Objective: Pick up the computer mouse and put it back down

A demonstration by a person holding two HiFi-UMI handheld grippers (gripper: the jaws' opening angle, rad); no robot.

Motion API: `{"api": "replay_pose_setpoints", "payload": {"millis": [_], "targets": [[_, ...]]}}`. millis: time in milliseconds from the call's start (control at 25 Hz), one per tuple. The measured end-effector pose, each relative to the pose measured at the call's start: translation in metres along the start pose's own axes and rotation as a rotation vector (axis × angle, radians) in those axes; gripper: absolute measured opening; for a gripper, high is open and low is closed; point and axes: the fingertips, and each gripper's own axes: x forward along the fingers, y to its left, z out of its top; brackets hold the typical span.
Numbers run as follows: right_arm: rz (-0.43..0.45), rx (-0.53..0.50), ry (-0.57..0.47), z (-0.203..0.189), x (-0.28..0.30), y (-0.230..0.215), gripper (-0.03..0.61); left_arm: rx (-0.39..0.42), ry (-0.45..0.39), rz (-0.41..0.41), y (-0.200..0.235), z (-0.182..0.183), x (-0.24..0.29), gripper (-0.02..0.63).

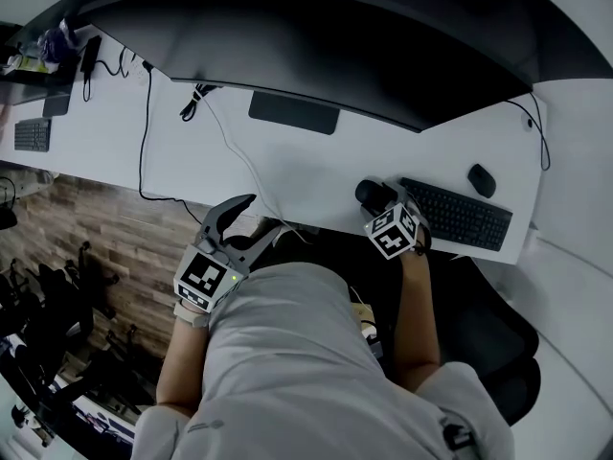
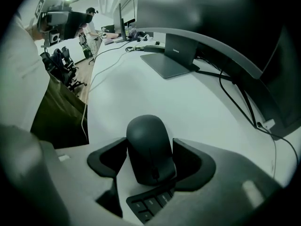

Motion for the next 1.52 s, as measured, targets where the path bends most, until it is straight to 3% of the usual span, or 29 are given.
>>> {"api": "replay_pose_setpoints", "payload": {"millis": [400,880,1120,1520], "targets": [[0.102,-0.040,0.052,0.005,0.015,-0.001,0.295,-0.044,0.015,0.034,0.013,-0.011,0.002,0.239],[0.065,-0.084,0.095,0.011,0.010,0.004,0.288,-0.047,-0.016,0.030,0.016,-0.005,0.002,0.239],[0.018,-0.040,0.000,0.044,-0.020,0.006,0.288,-0.027,-0.046,0.005,0.018,0.004,-0.001,0.239],[-0.078,0.118,-0.259,0.098,-0.098,0.006,0.288,0.010,-0.137,-0.061,0.027,0.042,-0.002,0.239]]}}
